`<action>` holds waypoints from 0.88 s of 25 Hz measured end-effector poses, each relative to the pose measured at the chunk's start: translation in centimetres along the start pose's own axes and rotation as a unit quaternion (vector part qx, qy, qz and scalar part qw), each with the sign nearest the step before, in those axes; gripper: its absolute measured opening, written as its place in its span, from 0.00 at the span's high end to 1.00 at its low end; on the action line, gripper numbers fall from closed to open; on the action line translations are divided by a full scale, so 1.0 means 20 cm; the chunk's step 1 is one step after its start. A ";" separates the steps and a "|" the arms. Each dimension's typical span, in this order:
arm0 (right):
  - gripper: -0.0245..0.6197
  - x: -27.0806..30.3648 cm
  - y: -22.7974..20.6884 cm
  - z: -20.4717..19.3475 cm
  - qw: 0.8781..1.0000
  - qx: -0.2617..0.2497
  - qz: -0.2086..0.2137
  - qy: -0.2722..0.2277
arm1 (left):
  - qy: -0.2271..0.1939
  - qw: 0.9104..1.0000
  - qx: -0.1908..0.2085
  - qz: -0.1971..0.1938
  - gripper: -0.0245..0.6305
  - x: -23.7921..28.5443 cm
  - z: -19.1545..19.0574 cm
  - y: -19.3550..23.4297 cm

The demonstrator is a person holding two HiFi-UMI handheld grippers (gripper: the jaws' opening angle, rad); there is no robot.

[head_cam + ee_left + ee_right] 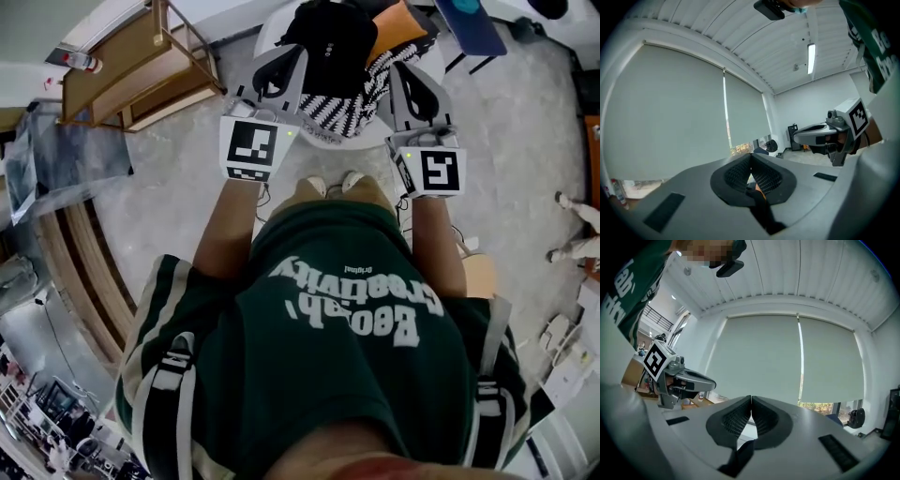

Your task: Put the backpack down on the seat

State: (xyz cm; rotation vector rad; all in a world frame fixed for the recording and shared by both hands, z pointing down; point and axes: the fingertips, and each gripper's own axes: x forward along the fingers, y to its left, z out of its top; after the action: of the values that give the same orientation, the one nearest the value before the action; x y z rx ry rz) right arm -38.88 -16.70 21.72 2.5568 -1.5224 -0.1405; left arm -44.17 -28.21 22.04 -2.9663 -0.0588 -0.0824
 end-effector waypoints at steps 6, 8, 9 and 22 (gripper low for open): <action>0.91 -0.03 0.01 0.00 1.000 0.007 -0.004 -0.001 | 0.008 1.000 0.004 -0.004 0.93 -0.03 0.00 -0.04; 0.91 -0.04 0.02 -0.01 1.000 0.007 -0.008 0.000 | 0.012 1.000 0.003 -0.011 0.93 -0.04 -0.02 -0.06; 0.91 -0.05 0.02 -0.01 1.000 0.007 -0.011 0.001 | 0.013 1.000 0.003 -0.013 0.93 -0.05 -0.02 -0.07; 0.91 -0.13 0.06 0.00 1.000 0.004 -0.023 0.011 | 0.012 0.999 -0.010 -0.042 0.93 -0.12 -0.01 -0.11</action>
State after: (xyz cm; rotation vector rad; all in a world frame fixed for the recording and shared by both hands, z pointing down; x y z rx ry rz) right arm -41.21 -15.04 22.01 2.5927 -1.4591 -0.1110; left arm -46.66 -26.13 22.52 -2.9826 -0.1812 -0.1309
